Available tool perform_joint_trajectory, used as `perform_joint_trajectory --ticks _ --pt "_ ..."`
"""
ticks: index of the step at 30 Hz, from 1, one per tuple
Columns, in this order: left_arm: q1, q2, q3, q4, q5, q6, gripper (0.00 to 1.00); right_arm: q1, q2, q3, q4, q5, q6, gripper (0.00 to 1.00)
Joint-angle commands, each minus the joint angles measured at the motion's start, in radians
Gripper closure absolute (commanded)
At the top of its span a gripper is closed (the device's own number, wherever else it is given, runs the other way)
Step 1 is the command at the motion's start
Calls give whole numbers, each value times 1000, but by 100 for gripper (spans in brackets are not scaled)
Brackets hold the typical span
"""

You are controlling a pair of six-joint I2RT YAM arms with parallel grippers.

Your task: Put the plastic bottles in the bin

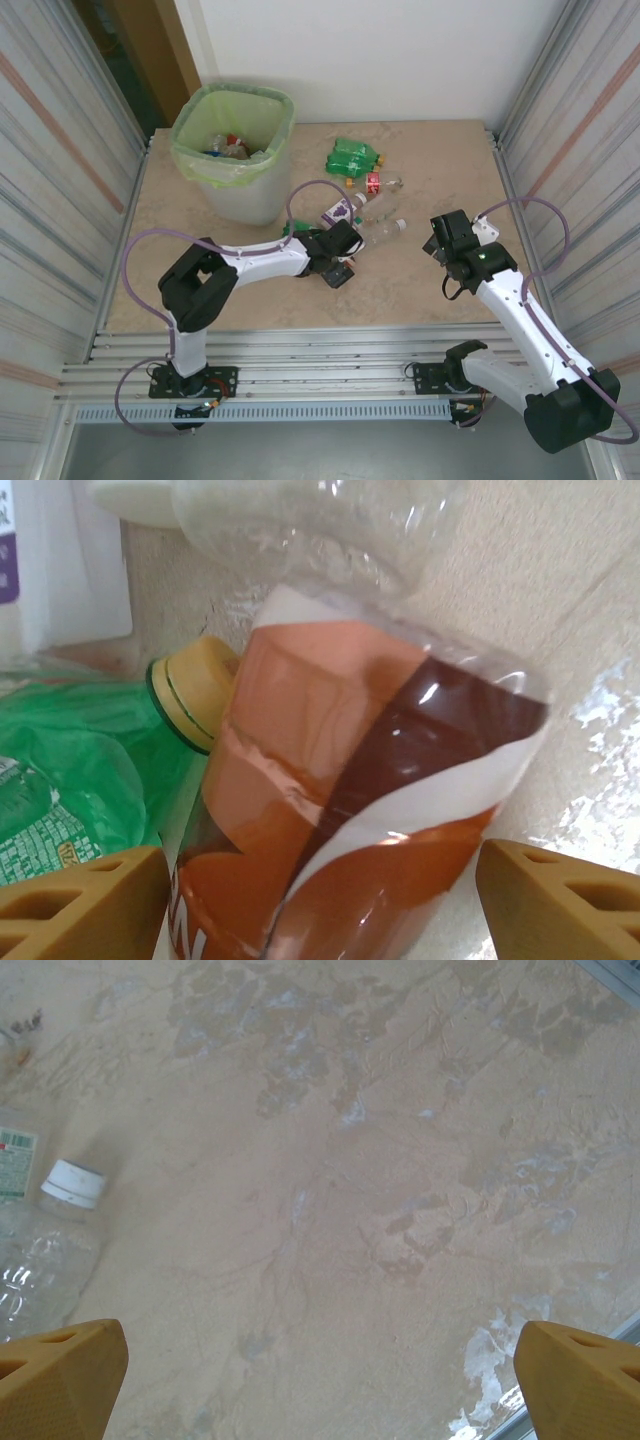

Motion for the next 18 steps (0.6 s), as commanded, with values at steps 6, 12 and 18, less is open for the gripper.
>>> perform_joint_trajectory --ticks 6,12,18 --pt "-25 7 -4 -33 -20 -13 26 -8 2 12 -13 2 -1 2" --pt "-37 17 -14 -45 -12 -26 33 -7 -7 10 -21 2 2 2" --pt "-48 19 -40 -47 15 -43 37 -8 -16 7 -23 2 1 2"
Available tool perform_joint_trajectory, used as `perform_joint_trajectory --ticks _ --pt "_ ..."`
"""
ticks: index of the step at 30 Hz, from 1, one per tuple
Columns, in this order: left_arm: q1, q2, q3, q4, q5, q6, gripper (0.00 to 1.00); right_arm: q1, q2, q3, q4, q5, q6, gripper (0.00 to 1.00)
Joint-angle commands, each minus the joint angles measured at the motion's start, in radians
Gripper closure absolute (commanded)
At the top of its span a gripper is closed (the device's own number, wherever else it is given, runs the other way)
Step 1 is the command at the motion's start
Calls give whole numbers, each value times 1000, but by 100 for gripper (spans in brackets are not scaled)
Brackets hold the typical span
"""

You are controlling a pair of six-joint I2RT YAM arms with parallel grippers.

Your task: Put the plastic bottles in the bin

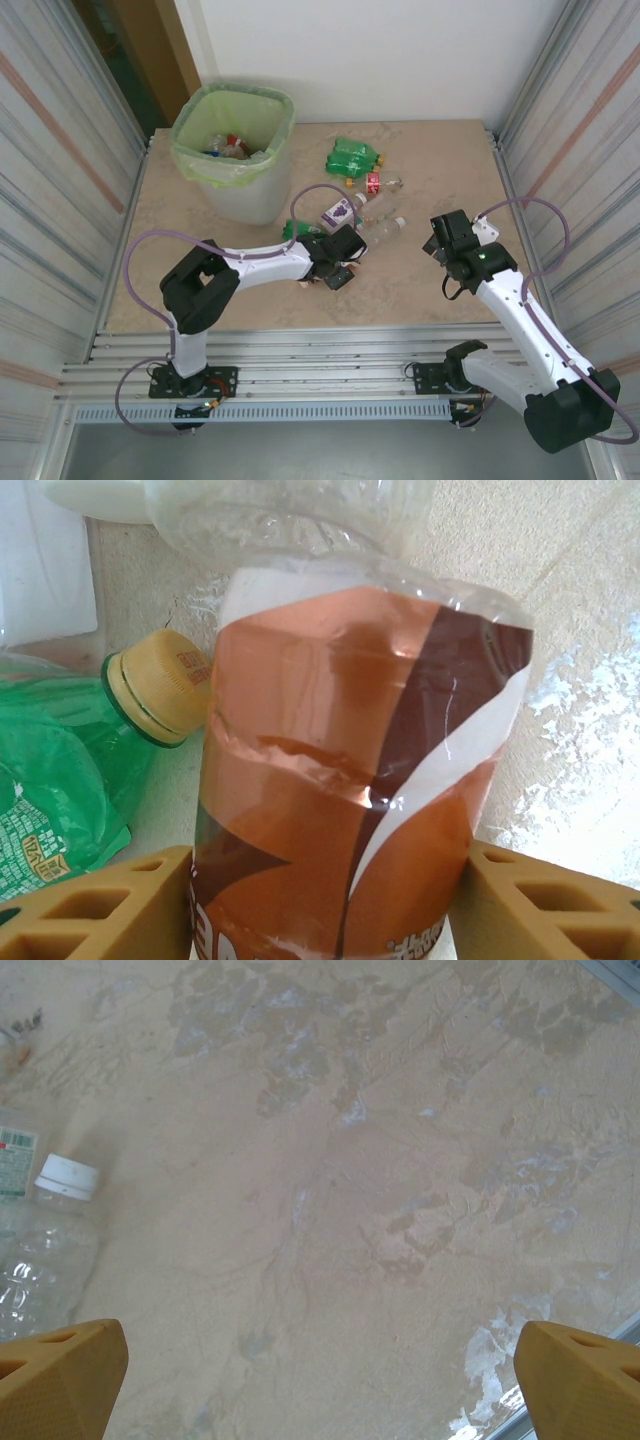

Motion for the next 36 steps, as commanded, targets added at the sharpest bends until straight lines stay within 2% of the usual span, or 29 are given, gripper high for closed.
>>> perform_joint_trajectory --ticks 1,10,18,20,22,25,36 --pt "-16 16 -40 -46 26 -26 37 -9 -16 10 -22 0 1 2" --pt "-18 38 -59 -43 24 -39 33 -10 -3 16 -9 -14 -5 2" --pt "-19 20 -58 -38 31 -52 39 -9 -2 15 -11 -16 -6 2" --pt "-18 5 -63 -40 30 -54 44 -9 -4 13 -10 -15 -6 2" --pt "-18 -20 -71 -40 25 -59 53 -8 -6 11 -9 -16 -6 2" --pt "-18 -65 -86 -40 10 -68 58 -8 -5 7 -3 -21 -7 2" --pt "-18 -322 -121 -39 -52 -99 63 4 6 -13 57 -73 -24 2"
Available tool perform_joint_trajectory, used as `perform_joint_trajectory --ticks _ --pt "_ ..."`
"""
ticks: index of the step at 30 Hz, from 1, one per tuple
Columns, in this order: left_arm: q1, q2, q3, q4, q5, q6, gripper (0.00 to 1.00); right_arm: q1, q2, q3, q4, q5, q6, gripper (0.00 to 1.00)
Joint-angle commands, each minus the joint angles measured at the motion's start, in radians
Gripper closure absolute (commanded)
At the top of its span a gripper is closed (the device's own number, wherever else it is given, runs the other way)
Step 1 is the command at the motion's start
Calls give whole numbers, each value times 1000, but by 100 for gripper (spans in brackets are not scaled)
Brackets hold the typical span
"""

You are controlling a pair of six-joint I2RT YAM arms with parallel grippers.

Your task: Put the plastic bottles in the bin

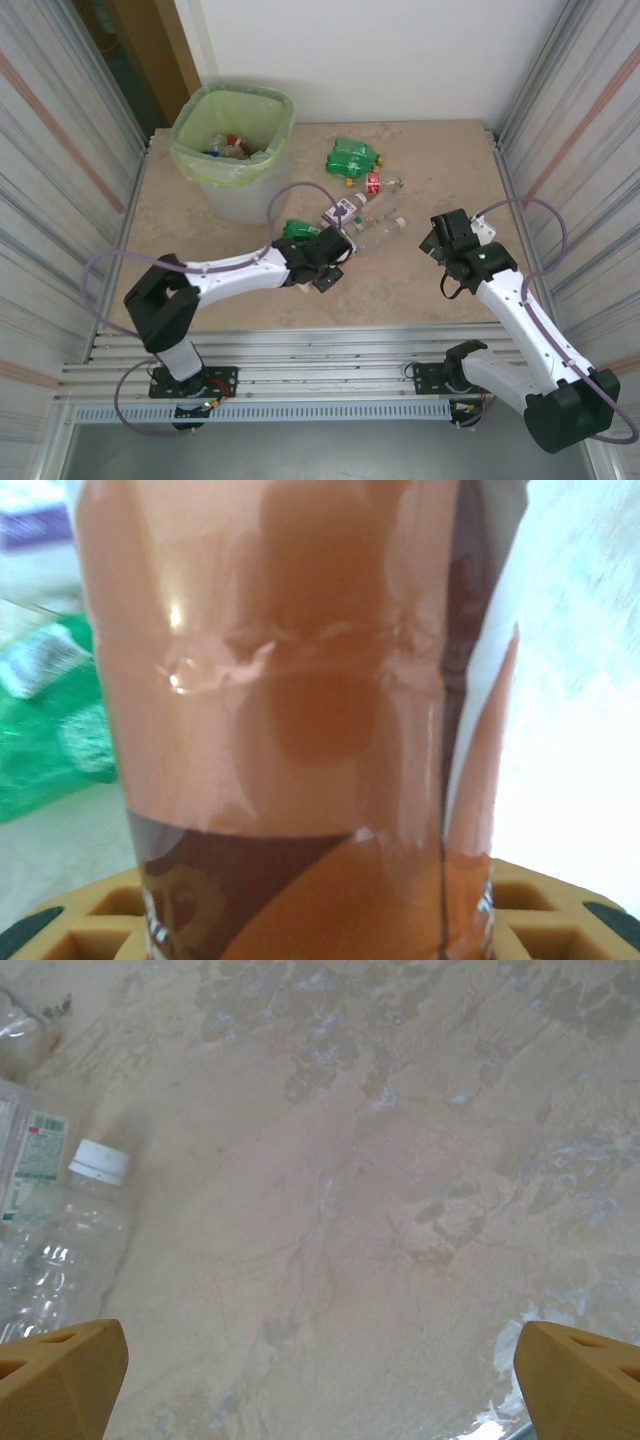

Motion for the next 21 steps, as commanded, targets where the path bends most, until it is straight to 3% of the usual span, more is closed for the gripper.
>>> perform_joint_trajectory --ticks 1,6,11,21 --pt "-5 -107 -5 1 -68 -21 64 10 5 -15 34 -20 -21 2" --pt "-5 -239 11 74 -155 28 65 47 9 -24 63 -19 -14 2" --pt "18 -302 106 148 -204 164 65 91 75 -10 82 -20 4 2" --pt "231 -256 364 249 -145 370 65 164 156 24 98 -11 23 2"
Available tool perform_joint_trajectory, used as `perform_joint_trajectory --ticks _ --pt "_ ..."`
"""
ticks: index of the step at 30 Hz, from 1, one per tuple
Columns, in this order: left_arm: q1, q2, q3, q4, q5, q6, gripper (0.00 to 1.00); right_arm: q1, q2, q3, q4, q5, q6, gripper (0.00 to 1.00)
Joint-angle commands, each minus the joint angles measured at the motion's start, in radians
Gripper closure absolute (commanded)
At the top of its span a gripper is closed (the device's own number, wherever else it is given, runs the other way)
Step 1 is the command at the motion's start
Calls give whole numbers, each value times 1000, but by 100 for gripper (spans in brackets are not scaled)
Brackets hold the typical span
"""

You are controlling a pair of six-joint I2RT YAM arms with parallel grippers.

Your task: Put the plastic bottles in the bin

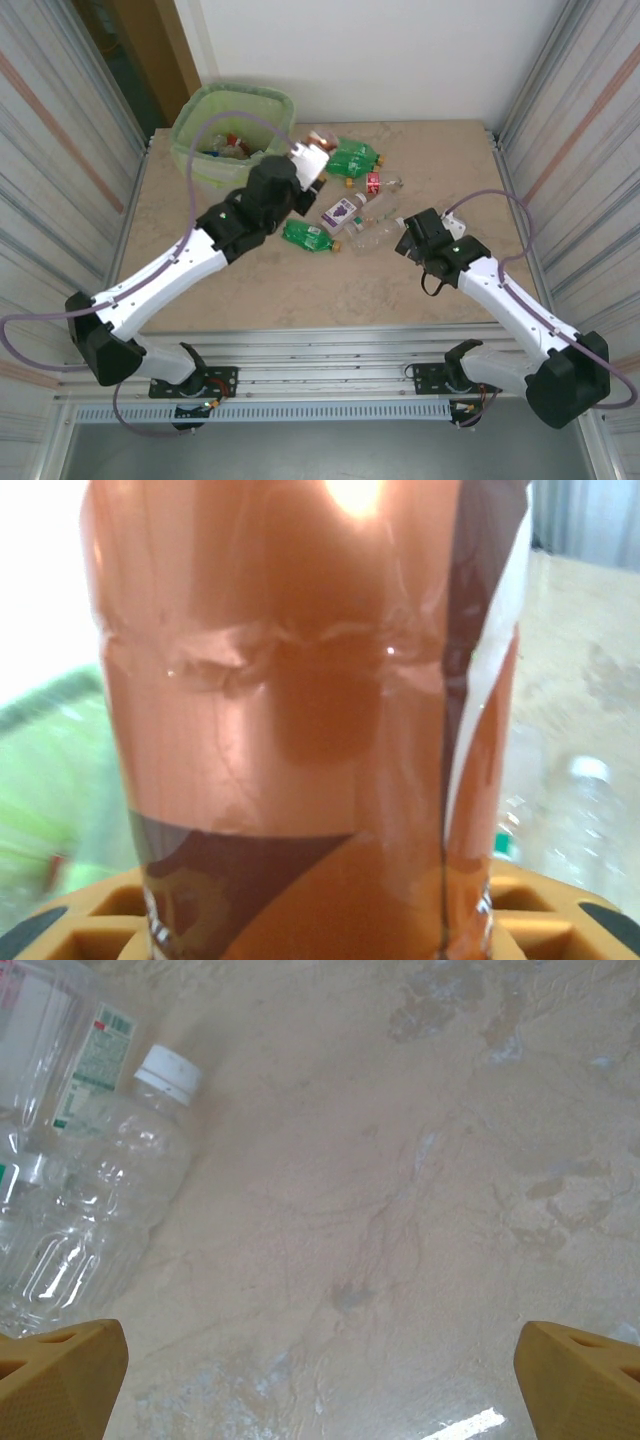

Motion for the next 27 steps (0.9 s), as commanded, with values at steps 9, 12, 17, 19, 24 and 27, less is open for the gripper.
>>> perform_joint_trajectory --ticks 9,12,17,19,24,27 --pt "321 224 381 -52 159 39 65 54 67 55 6 20 37 2" --pt "394 296 468 -127 202 -4 64 61 81 59 8 18 41 2" --pt "488 406 584 -233 247 -68 64 71 117 81 7 13 43 2" --pt "523 436 608 -257 288 -98 64 76 129 94 3 14 42 2" --pt "582 502 667 -349 345 -129 64 92 152 114 -2 19 39 2" --pt "607 532 689 -400 370 -151 63 97 161 120 5 16 41 2"
